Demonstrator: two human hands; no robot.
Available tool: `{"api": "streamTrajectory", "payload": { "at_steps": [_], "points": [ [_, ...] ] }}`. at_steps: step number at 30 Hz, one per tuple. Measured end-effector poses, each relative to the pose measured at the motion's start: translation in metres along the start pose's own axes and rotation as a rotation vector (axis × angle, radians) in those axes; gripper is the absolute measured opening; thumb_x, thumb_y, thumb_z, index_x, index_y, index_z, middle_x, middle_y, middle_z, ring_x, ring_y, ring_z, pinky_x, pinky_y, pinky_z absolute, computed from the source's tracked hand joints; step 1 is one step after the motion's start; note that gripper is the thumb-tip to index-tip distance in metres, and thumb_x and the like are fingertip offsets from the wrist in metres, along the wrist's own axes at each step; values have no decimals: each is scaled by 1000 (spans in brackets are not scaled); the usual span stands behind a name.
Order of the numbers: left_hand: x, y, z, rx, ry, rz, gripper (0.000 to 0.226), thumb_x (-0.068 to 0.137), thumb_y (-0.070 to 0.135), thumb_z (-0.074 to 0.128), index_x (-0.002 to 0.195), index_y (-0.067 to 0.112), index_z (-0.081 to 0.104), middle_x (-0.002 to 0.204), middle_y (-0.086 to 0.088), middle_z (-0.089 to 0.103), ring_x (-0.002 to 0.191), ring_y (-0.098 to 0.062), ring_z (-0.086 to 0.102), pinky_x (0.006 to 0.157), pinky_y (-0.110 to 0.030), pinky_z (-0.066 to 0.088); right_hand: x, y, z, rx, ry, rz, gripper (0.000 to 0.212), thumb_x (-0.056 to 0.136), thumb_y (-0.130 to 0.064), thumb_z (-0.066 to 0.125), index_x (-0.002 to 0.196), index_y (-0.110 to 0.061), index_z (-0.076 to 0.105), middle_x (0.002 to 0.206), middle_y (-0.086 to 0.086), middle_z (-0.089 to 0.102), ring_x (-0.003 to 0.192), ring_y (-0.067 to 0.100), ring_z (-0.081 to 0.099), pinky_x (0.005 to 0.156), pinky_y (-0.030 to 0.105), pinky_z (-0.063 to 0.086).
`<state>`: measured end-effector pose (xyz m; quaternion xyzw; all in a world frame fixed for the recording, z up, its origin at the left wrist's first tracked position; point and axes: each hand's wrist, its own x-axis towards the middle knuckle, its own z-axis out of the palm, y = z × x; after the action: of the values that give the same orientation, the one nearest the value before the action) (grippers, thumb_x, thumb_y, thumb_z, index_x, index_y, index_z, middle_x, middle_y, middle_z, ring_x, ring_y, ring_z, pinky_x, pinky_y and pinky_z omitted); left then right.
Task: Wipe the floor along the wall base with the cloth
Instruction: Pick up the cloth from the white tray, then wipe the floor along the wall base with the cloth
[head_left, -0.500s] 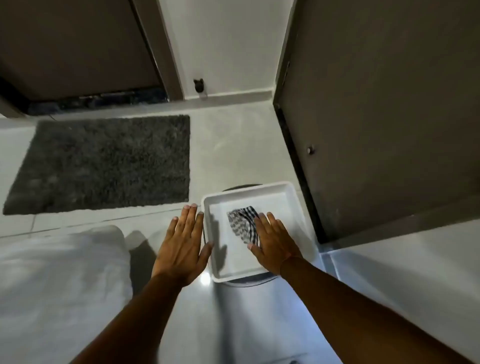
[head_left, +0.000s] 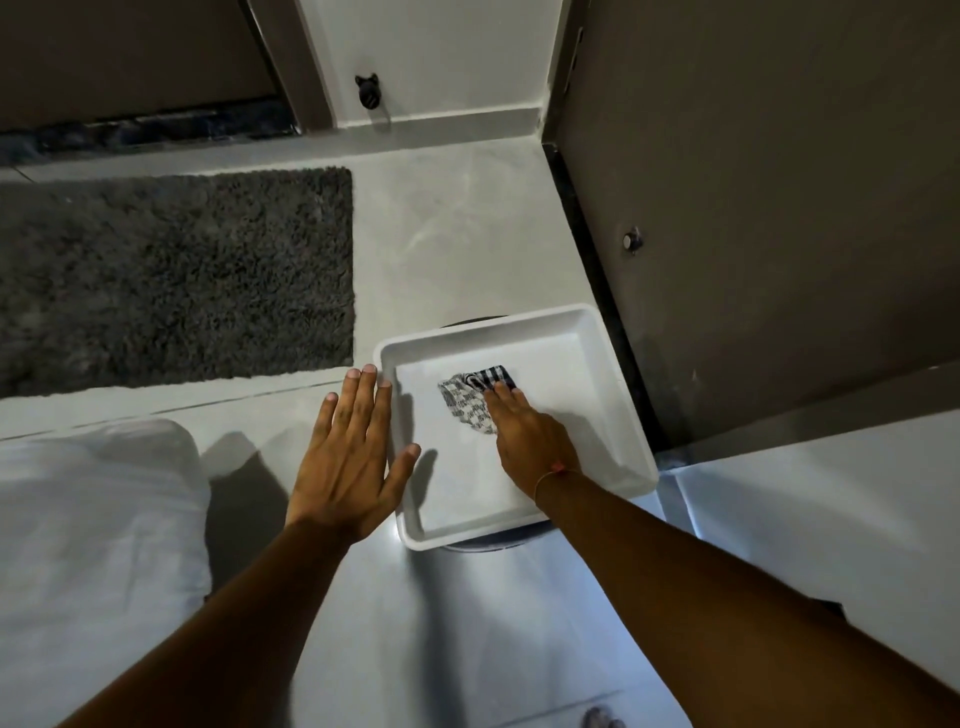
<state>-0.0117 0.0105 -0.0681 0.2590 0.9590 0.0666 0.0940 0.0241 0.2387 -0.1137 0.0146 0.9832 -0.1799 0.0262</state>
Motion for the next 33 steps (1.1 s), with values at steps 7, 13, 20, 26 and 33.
{"api": "streamTrajectory", "payload": {
  "at_steps": [7,13,20,26,33],
  "points": [
    [-11,16,-32,31,42,85,81,99,59,12,157,3,11,167,-17,1,156,-29,-3,125,-50,11,-21,-10,-49,7,228,139,60,70,12,71,126,-5,60,125,16,65,108,32,66,66,40,59],
    [-36,73,-63,20,53,218,78,100,56,16,157,3,9,167,-18,2,156,-30,-2,126,-49,6,-90,5,-106,24,320,250,59,82,8,62,137,-8,49,141,11,53,129,27,51,91,36,52],
    [-121,153,10,-124,22,382,76,99,48,33,156,0,20,166,-20,14,155,-34,10,125,-47,8,-320,35,-35,81,461,635,60,84,-4,67,140,-13,47,141,11,53,124,26,56,85,37,56],
    [-161,190,177,-14,-147,485,77,101,55,22,156,2,18,166,-19,13,154,-34,12,122,-41,5,-457,101,98,-152,268,793,51,78,4,48,127,0,57,130,16,61,117,32,60,89,43,54],
    [-135,199,331,30,-177,542,80,98,59,21,158,6,13,167,-15,8,155,-32,7,123,-31,-9,-455,181,219,-123,205,909,54,76,14,60,129,2,54,132,20,59,121,35,57,95,41,51]
  ]
}}
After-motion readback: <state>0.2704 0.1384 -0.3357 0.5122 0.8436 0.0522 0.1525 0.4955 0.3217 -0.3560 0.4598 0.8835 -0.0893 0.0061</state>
